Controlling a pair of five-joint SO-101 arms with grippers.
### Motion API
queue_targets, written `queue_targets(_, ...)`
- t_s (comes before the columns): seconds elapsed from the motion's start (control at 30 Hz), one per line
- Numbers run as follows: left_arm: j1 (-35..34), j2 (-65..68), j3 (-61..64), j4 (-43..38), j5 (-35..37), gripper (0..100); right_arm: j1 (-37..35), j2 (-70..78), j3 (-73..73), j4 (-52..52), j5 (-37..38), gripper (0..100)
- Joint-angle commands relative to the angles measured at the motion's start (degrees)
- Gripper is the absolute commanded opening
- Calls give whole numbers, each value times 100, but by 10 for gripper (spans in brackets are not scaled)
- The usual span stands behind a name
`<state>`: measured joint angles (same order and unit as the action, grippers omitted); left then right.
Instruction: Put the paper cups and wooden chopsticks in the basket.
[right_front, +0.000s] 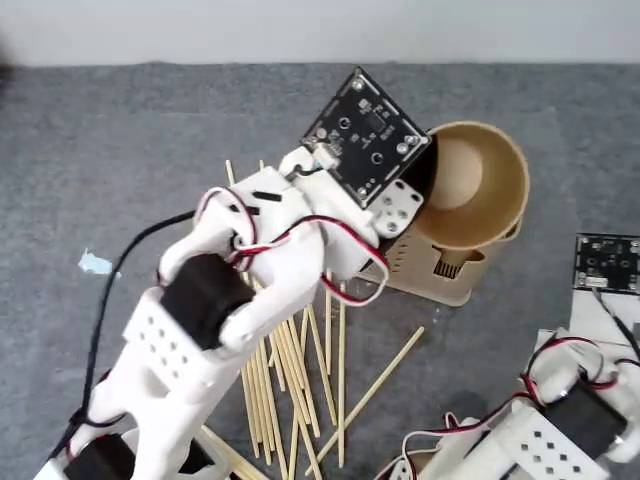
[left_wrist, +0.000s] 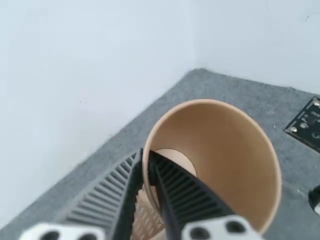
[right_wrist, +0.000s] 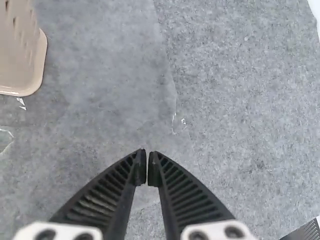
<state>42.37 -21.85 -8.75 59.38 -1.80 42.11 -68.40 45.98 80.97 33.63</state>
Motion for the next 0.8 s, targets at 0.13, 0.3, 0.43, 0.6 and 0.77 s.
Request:
queue_targets(0.13, 158, -35, 558, -1178, 211, 12, 31, 40, -35, 40, 9, 40)
queue_targets(0.3, 202, 580, 549, -1389, 255, 12, 31, 40, -35, 40, 9, 40)
queue_targets(0.43, 193, 870, 549, -1389, 255, 12, 31, 40, 158, -57, 44, 40)
queue_targets(0.6, 185, 905, 549, -1116, 765, 15, 31, 40, 334, -189, 44, 40)
queue_targets(0.77, 158, 914, 549, -1020, 1134, 156, 31, 40, 334, -189, 44, 40)
